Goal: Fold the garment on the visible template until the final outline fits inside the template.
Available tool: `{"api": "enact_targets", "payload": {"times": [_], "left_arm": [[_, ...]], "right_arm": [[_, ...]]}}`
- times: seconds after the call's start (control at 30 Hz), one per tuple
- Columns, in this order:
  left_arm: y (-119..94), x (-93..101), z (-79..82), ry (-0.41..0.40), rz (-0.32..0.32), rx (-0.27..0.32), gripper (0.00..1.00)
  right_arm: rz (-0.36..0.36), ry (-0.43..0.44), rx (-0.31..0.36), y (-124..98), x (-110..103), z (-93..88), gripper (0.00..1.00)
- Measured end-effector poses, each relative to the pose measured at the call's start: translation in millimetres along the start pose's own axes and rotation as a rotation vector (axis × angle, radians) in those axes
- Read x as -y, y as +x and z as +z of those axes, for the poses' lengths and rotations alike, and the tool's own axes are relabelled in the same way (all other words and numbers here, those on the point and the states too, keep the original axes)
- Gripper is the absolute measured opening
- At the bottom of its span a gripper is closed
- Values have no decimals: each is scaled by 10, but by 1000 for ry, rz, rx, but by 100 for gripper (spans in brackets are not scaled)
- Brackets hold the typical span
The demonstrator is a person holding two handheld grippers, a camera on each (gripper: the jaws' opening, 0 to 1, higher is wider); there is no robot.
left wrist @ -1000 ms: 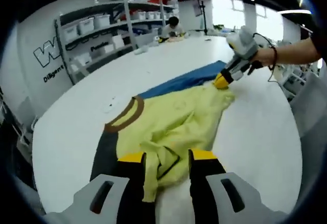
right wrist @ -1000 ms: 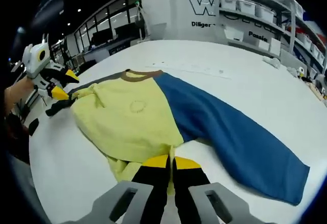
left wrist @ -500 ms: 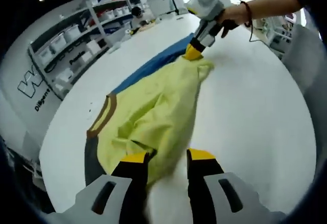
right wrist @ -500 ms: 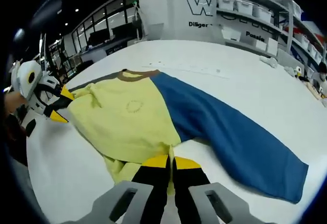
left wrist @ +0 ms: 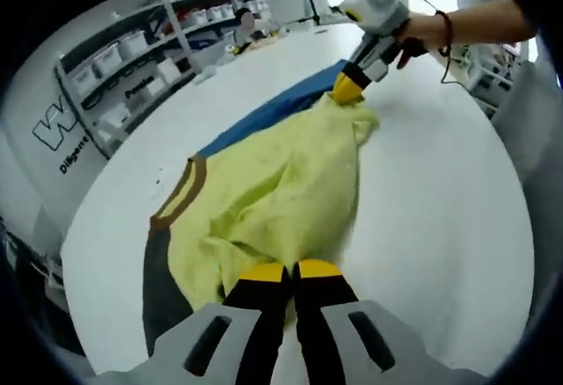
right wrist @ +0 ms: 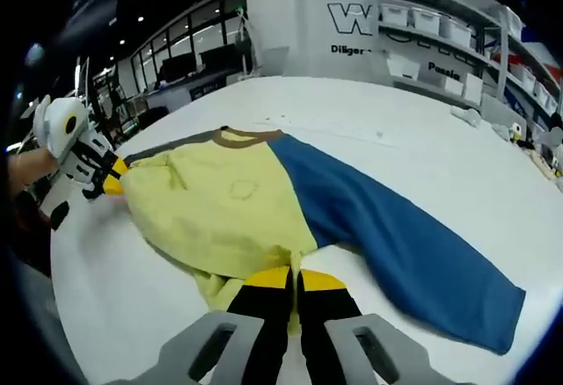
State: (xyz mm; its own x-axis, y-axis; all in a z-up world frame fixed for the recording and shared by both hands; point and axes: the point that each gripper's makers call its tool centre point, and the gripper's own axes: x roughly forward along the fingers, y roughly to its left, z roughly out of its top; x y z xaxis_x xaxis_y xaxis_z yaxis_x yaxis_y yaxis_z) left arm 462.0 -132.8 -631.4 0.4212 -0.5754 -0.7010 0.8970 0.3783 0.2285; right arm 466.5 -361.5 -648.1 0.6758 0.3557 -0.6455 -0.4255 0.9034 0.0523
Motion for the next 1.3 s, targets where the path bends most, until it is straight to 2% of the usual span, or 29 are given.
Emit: {"api": "enact_targets", "payload": {"times": [0.13,0.23,0.5,0.6,0.67,0.73,0.87,1.0,1.13,1.3], "left_arm": [[-145,57,56,-52,-31,11,3],[-276,97,39,-28,-21,-13,3],[-542,324,-2,-33,-84,-29,3],[-651,420,-50,-59,-112,-35,3],[-715,458,-119,-47,-96,-62,3],[-754,506,-154,-50,-101,-65,3],[-845,621,-166,-47,-85,-45,3],[-916,797,-191,-39,-102,-52,3],[-977,992,-294,-2,-134,-94,3],[-1000,1167,-509,19,-166,-174,3]], "right_arm": [[46,-47,32,-213,-124,109,0],[103,-64,58,-366,-275,163,0],[222,-148,52,-708,-678,121,0],[263,-166,19,-847,-815,32,0],[284,-203,8,-933,-881,-29,0],[302,-239,-17,-1009,-940,-108,0],[310,-285,-45,-1111,-1015,-254,0],[301,-302,-69,-1154,-1011,-379,0],[320,-314,-87,-1187,-1070,-492,0],[353,-382,-152,-1188,-1164,-743,0]]}}
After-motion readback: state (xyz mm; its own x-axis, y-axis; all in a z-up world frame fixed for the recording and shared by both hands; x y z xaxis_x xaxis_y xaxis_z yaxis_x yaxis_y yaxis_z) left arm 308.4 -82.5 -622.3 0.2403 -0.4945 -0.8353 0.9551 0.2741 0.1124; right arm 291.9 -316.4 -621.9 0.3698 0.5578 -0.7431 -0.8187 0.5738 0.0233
